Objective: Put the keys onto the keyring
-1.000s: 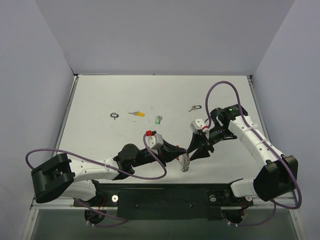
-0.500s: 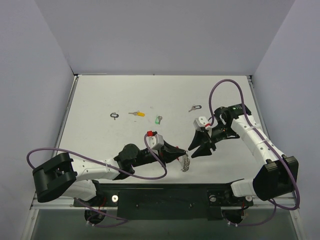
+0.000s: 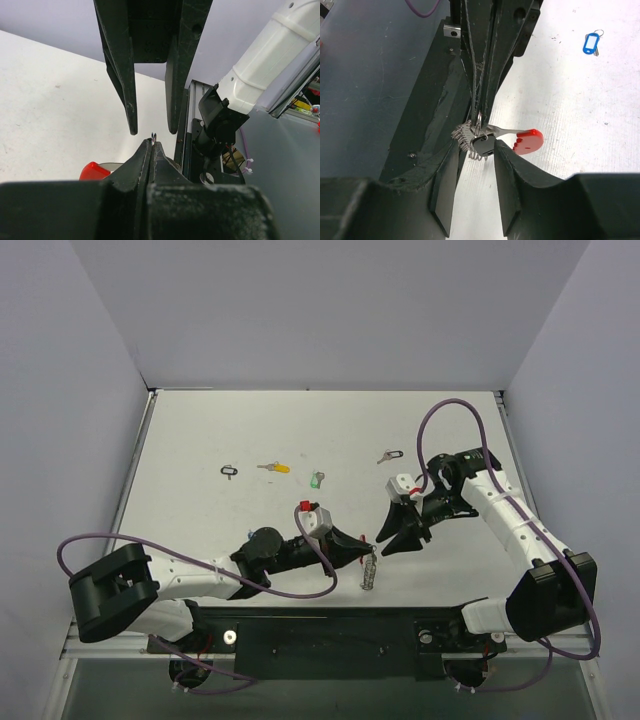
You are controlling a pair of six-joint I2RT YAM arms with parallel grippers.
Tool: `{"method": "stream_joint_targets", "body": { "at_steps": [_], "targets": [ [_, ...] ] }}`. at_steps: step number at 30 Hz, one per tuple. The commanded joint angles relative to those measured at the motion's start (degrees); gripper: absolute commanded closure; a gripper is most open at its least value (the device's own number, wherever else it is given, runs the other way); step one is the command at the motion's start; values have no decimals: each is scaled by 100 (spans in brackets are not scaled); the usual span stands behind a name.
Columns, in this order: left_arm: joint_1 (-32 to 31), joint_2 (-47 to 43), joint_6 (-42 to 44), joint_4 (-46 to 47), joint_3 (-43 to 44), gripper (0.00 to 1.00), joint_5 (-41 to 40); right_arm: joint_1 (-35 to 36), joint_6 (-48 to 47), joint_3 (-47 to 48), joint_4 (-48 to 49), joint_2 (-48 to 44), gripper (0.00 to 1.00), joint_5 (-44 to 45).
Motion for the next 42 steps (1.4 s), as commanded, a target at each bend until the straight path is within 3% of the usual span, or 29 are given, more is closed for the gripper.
{"method": "stream_joint_targets", "body": {
  "at_steps": [1,23,30,40,42],
  "targets": [
    [22,48,-130,174,279,100,-59,73,-184,33,-1482,-88,70,-335],
    [-145,232,-191,437,340,100,-560,276,-9,42,-1315,158,78,-265],
    [-154,268,-253,630,279,100,-640,293,220,60,-1148,229,95,-186],
    [-163,356,-464,1070,121,100,-692,311,501,77,-929,334,95,-125],
    [-163,347,-481,1105,121,100,-701,337,536,95,-929,360,100,-107]
  ]
}}
